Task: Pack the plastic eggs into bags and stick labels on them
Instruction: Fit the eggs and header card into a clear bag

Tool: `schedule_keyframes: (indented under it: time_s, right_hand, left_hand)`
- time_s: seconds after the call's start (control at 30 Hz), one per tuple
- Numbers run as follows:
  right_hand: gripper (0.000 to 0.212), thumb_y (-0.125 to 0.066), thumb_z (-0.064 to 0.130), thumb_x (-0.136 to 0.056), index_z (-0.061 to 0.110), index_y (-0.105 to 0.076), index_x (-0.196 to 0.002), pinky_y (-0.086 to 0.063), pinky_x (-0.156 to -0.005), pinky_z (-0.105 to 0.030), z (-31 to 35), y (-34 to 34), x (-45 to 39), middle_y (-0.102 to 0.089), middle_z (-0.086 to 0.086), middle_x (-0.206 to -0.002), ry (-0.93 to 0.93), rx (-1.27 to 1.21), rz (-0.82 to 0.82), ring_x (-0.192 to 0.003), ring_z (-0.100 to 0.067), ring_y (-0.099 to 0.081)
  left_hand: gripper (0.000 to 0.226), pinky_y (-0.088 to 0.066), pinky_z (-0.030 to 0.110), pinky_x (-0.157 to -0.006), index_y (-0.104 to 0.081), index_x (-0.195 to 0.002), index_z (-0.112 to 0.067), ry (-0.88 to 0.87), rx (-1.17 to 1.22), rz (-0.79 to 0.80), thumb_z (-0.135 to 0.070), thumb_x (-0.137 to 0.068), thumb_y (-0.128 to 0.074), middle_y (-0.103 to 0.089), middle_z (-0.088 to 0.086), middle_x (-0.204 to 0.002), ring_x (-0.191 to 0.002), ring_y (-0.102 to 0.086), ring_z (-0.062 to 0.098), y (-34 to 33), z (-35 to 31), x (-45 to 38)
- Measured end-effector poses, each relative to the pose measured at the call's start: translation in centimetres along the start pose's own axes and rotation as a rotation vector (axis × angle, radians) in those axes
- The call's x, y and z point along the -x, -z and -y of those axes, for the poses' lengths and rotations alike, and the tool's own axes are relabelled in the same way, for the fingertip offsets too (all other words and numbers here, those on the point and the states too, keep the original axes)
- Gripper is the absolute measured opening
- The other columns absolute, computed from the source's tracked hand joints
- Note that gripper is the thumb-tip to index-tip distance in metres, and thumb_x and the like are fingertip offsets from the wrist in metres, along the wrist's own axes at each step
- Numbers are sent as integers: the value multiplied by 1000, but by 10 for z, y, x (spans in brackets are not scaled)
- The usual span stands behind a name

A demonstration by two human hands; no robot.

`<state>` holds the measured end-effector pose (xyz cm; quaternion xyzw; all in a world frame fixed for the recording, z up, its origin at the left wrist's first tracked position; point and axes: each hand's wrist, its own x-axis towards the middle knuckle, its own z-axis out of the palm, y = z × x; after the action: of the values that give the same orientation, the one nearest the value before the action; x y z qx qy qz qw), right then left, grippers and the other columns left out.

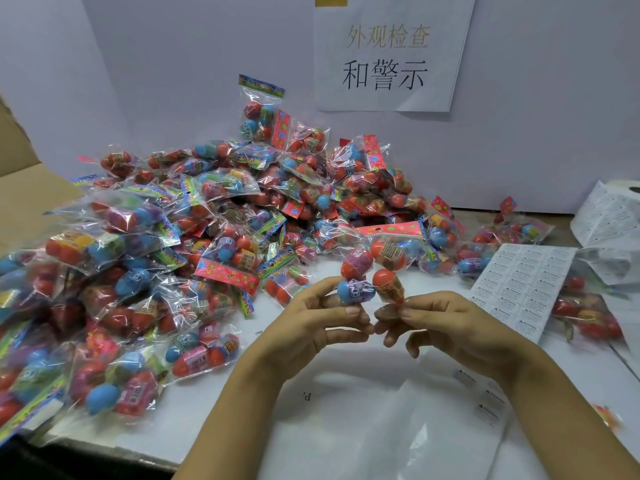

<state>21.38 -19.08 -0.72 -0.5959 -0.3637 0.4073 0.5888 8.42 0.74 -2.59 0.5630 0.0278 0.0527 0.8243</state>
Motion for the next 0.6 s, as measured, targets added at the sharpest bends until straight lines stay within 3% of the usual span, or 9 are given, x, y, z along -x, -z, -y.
schedule_keyframes:
  time_s: [0.1,0.2,0.3,0.43,0.6]
  right_hand:
    - [41,-69,34,-83,11,-76,-116,-55,-65,-29,2,5,1,-72,-21,-115,-20,-30,-20,-97,-29,-71]
    - [31,-66,24,-91,8,-76,-116,-55,-64,-29,2,9,2,-72,-21,-114,-14,-39,-40,-96,-30,-72]
    - [29,-61,22,-90,12,-79,-111,-55,-63,-26,3,9,3,-74,-17,-109,-3,32,-107,-93,-26,-72]
    - [27,-69,29,-79,19,-82,-99,-51,-55,-22,3,10,1,-77,-14,-99,7,66,-236,-82,-18,-72]
    - [20,-77,30,-73,18,-83,-87,-48,-49,-21,-4,9,-5,-78,-11,-87,9,84,-397,-71,-15,-71]
  left_hand:
    - [34,-60,35,-82,-76,-115,-16,14,59,34,-10,-82,-74,-74,20,-102,-97,-74,35,2,0,0]
    - [32,-59,34,-84,-76,-117,-15,14,56,46,-5,-88,-65,-74,20,-106,-101,-73,34,4,1,-1]
    - [32,-59,33,-84,-76,-118,-13,25,35,29,-5,-90,-62,-74,23,-111,-105,-73,36,5,1,-2]
    - [30,-60,33,-86,-78,-114,-17,15,-20,-24,-9,-90,-62,-74,20,-117,-111,-72,36,4,4,-5]
    - [28,-60,31,-84,-71,-123,-6,-28,-99,-99,1,-99,-57,-76,17,-114,-107,-74,32,1,9,-5]
